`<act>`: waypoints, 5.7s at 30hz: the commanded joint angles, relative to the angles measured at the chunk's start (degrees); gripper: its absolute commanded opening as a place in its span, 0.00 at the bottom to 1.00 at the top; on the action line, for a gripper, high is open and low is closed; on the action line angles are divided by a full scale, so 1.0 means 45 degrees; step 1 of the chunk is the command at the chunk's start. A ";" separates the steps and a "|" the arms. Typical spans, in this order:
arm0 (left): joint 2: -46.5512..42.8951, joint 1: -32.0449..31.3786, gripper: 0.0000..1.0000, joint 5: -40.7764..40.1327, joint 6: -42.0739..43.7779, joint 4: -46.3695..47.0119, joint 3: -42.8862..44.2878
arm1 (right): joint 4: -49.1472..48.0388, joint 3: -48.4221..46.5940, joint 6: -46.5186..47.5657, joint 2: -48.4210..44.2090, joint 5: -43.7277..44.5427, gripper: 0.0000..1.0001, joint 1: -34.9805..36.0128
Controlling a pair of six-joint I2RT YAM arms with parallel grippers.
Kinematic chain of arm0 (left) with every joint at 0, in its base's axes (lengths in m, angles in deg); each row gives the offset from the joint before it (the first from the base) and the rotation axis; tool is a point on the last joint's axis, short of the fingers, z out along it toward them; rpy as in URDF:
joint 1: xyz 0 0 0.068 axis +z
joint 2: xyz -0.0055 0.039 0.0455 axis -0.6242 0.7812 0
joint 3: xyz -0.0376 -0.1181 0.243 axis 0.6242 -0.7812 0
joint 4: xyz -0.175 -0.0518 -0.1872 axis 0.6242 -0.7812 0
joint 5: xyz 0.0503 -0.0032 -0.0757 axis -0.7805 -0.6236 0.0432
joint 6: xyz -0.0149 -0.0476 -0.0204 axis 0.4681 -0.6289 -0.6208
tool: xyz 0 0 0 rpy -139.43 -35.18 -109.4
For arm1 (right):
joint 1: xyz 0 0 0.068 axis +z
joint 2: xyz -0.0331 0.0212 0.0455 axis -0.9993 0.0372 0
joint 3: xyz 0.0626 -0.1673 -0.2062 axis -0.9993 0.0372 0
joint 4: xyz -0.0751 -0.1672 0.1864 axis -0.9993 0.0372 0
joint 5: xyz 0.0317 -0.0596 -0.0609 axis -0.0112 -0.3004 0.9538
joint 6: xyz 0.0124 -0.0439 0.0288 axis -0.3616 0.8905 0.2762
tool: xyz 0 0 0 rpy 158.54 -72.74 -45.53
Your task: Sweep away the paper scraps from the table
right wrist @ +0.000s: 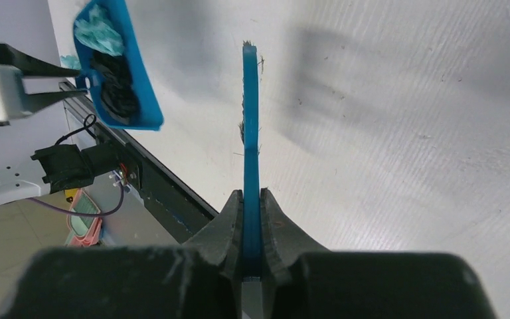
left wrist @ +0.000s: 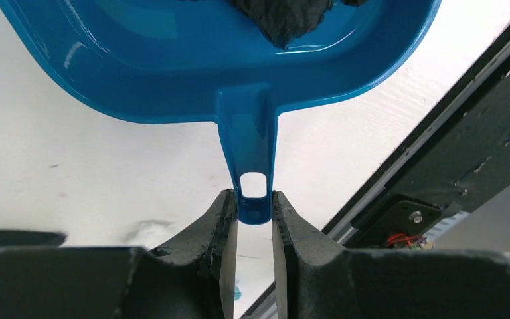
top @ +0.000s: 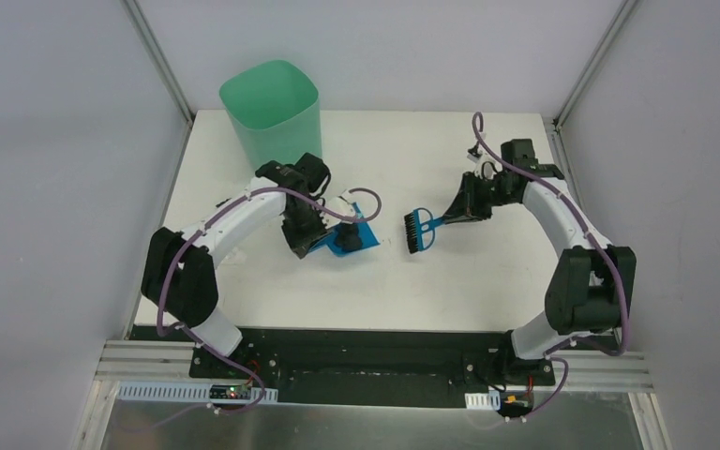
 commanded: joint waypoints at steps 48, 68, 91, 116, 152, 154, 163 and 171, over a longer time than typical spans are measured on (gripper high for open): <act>0.3326 0.7359 0.03 -0.2586 -0.0030 -0.5064 1.5005 | -0.4744 0.3881 0.0440 -0.1980 -0.4436 0.00 -0.2027; 0.6242 0.7759 0.02 -0.6520 0.3722 -0.1387 1.7211 | -0.4422 0.3737 0.0669 -0.1889 -0.4565 0.00 -0.2066; 0.5535 0.4942 0.02 -1.0402 1.0280 0.4162 1.4680 | -0.4273 0.3696 0.0733 -0.2199 -0.4818 0.00 -0.2144; 0.4199 0.4845 0.03 -1.0642 0.9321 0.3182 1.3810 | -0.4371 0.3784 0.0676 -0.2274 -0.4933 0.00 -0.2183; -0.6285 0.7728 0.04 0.0245 -0.2270 -0.3136 0.2045 | -0.5380 -0.1278 -0.1787 0.1138 -0.0601 0.00 0.5896; -0.6540 0.7919 0.04 -0.0532 -0.2196 -0.2757 0.1518 | -0.5581 -0.1812 -0.2044 0.1595 -0.0175 0.00 0.6679; -0.6354 0.9433 0.03 -0.0571 -0.2655 -0.1882 0.1500 | -0.6325 -0.5810 -0.3942 0.5541 0.0338 0.00 0.9660; -0.6057 1.1367 0.03 -0.2033 -0.1252 -0.0925 0.2349 | -1.0341 -0.8587 -0.8842 0.9176 -0.0078 0.00 1.0726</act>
